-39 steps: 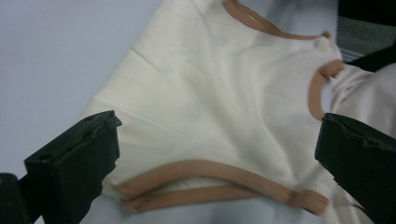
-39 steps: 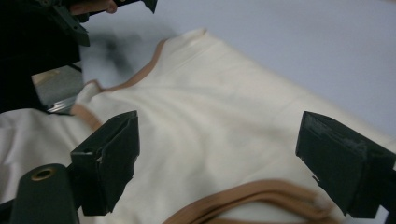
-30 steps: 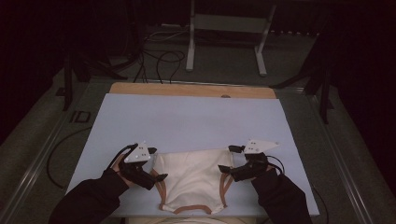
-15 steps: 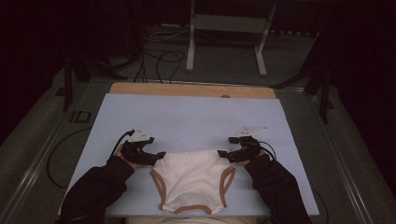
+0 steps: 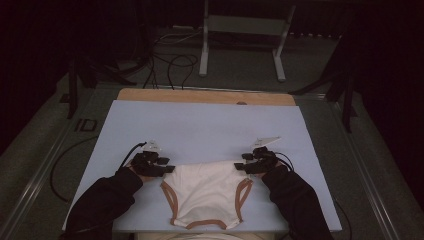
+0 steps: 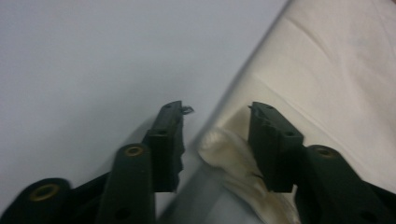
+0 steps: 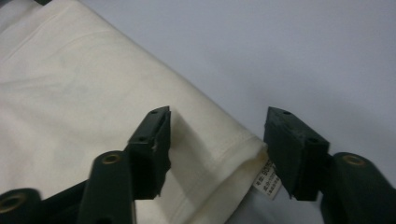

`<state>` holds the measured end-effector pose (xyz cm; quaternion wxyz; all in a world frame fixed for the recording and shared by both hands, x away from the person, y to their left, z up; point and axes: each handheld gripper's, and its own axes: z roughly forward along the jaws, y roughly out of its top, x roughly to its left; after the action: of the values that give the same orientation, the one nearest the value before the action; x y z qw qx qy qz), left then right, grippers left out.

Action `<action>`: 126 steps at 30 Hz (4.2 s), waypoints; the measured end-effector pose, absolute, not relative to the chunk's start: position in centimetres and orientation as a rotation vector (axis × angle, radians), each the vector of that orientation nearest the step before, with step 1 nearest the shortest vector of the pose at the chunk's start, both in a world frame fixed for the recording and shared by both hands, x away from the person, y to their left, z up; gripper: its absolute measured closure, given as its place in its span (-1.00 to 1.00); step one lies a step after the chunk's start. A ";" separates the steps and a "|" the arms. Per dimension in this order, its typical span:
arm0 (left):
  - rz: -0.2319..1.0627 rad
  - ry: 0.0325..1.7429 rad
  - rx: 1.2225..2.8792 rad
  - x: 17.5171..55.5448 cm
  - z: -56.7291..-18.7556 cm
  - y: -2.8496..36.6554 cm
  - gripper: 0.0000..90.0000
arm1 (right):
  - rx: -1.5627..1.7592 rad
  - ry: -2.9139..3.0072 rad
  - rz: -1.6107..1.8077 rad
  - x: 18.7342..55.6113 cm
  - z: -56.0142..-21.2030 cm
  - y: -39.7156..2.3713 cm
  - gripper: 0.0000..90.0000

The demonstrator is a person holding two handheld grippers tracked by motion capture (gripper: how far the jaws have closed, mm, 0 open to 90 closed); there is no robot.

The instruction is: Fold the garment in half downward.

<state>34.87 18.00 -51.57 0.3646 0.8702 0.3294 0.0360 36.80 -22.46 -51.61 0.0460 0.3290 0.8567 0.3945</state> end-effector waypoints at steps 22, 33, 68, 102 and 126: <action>0.053 0.867 2.232 34.9 -50.4 18.5 0.93 | 0.959 2.647 1.145 36.7 -50.8 -22.1 0.94; 0.113 0.866 2.231 35.6 -49.7 18.5 0.94 | 0.968 2.614 1.166 37.3 -50.3 -22.1 0.94; 0.209 0.887 2.190 40.4 -49.1 18.6 0.93 | 1.080 2.564 1.160 41.7 -50.1 -21.7 0.94; 0.275 0.935 2.189 44.4 -50.1 16.9 0.57 | 1.194 2.492 1.102 44.8 -50.6 -22.0 0.90; 0.225 0.974 2.013 43.3 -46.6 19.3 -0.97 | 1.187 2.375 1.314 43.1 -47.9 -22.7 -0.73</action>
<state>43.31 19.29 -46.56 0.4322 0.8077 0.3906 0.0903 43.06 -22.75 -47.87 0.0894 0.3990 0.7985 0.4418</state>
